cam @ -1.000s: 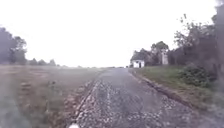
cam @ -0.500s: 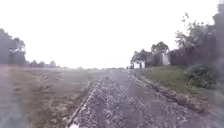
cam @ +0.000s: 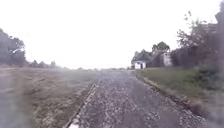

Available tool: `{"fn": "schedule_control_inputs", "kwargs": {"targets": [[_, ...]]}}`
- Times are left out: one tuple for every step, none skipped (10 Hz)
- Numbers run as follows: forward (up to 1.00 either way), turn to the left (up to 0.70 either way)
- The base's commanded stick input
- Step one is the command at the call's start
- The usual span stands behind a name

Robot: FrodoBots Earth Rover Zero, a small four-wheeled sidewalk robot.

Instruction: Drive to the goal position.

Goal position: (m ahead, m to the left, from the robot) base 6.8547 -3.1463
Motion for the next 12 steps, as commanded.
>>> {"fn": "schedule_control_inputs", "kwargs": {"targets": [[0.7, 0.0], [0.7, 0.0], [0.7, 0.0], [0.7, 0.0], [0.7, 0.0], [0.7, 0.0], [0.7, 0.0], [0.7, -0.08], [0.7, -0.23], [0.7, -0.35], [0.7, -0.35], [0.7, -0.35]]}}
